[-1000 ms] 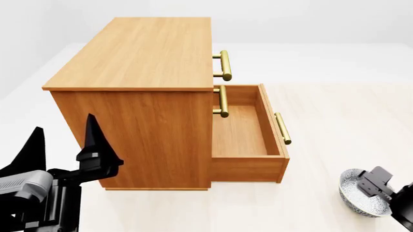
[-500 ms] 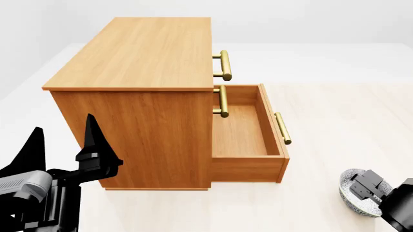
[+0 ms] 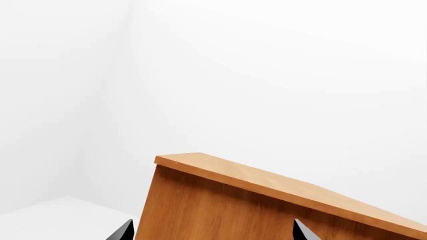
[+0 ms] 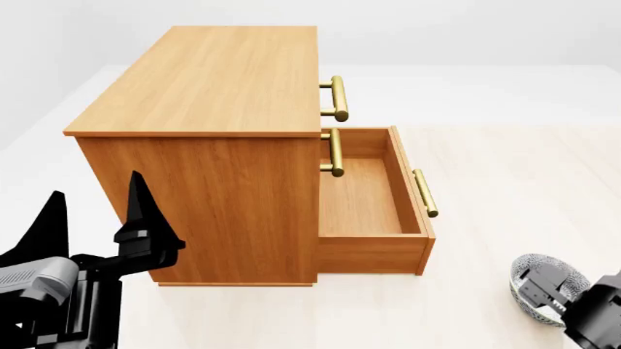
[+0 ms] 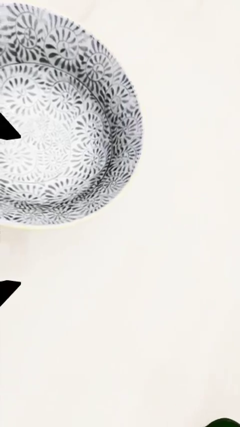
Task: Put the bowl on top of the cabinet.
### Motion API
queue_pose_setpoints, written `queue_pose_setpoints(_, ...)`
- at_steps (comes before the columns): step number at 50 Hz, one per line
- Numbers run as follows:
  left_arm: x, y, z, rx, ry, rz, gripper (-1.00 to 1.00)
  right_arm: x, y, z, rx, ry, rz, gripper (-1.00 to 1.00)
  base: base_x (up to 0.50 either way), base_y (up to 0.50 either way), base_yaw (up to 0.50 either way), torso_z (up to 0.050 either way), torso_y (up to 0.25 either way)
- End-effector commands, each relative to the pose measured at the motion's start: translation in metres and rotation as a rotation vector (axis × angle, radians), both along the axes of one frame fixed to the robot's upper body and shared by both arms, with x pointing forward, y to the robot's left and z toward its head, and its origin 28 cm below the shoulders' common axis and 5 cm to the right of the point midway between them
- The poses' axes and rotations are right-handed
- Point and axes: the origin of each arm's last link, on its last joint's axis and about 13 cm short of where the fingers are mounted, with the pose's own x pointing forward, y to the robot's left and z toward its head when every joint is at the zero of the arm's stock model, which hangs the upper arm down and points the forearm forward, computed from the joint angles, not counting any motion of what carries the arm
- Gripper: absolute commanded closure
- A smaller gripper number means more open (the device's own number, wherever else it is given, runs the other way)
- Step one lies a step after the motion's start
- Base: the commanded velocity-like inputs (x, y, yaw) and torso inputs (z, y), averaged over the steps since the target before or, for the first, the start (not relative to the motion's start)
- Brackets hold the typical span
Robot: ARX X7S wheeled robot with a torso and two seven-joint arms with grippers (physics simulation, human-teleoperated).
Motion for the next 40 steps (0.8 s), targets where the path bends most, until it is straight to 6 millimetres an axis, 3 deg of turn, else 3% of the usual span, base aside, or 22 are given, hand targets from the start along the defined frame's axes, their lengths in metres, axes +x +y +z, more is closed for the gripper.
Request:
queue_pose_setpoints(1,0.0,0.0,0.0,0.0,0.0,0.0,-1.0,-0.002,0.0,-0.006,0.013,0.003,0.002,-1.0,0.0,0.0,0.0,0.0,0.0)
queue_pose_setpoints(19,0.0,-0.001,-0.001,0.002,0.001,-0.003,-1.0,0.004,0.001,-0.004,-0.003,-0.014,0.03,-1.0,0.0,0.0,0.0,0.0,0.0)
queue_pose_setpoints(20,0.001,-0.001,-0.002,0.002,0.003,-0.004,-1.0,0.005,0.002,-0.002,-0.005,-0.035,0.033,1.0,0.0,0.0,0.0,0.0,0.0)
queue_pose_setpoints(40,0.0,-0.002,-0.001,0.002,0.005,-0.009,-1.0,0.008,-0.002,-0.001,-0.017,-0.072,0.055,1.0,0.0,0.0,0.0,0.0,0.0)
